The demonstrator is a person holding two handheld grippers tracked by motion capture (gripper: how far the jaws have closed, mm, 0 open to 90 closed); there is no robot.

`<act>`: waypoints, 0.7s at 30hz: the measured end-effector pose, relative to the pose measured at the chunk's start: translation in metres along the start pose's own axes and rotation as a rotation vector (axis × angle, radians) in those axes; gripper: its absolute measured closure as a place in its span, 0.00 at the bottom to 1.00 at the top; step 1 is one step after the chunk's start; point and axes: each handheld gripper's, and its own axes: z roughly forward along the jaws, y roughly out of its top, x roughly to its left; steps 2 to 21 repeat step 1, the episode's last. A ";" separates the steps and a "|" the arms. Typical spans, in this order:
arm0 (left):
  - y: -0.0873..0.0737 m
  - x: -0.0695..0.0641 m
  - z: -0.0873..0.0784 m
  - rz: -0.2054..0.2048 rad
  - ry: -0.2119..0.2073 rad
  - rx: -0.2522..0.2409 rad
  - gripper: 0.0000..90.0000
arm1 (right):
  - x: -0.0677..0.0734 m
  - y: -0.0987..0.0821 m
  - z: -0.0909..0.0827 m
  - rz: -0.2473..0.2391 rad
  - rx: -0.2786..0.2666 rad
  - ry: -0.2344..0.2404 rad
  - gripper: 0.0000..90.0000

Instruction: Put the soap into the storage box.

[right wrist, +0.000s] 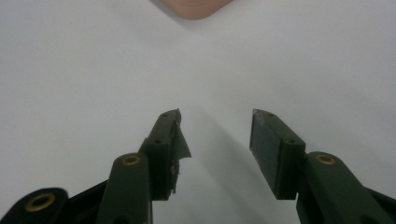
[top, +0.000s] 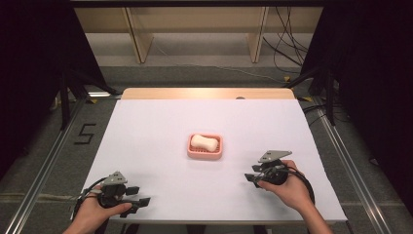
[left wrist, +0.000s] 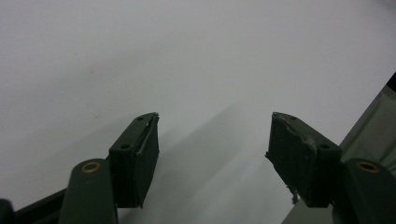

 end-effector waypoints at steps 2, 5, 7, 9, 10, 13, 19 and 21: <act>0.000 0.000 0.000 0.001 -0.001 0.000 0.37 | 0.000 0.000 0.000 -0.002 -0.008 -0.005 0.61; 0.000 0.000 0.000 0.001 -0.001 0.000 0.37 | 0.000 0.000 0.000 -0.002 -0.008 -0.005 0.61; 0.000 0.000 0.000 0.001 -0.001 0.000 0.37 | 0.000 0.000 0.000 -0.002 -0.008 -0.005 0.61; 0.000 0.000 0.000 0.001 -0.001 0.000 0.37 | 0.000 0.000 0.000 -0.002 -0.008 -0.005 0.61; 0.000 0.000 0.000 0.001 -0.001 0.000 0.37 | 0.000 0.000 0.000 -0.002 -0.008 -0.005 0.61; 0.000 0.000 0.000 0.001 -0.001 0.000 0.37 | 0.000 0.000 0.000 -0.002 -0.008 -0.005 0.61; 0.000 0.000 0.000 0.001 -0.001 0.000 0.37 | 0.000 0.000 0.000 -0.002 -0.008 -0.005 0.61; 0.000 0.000 0.000 0.001 -0.001 0.000 0.37 | 0.000 0.000 0.000 -0.002 -0.008 -0.005 0.61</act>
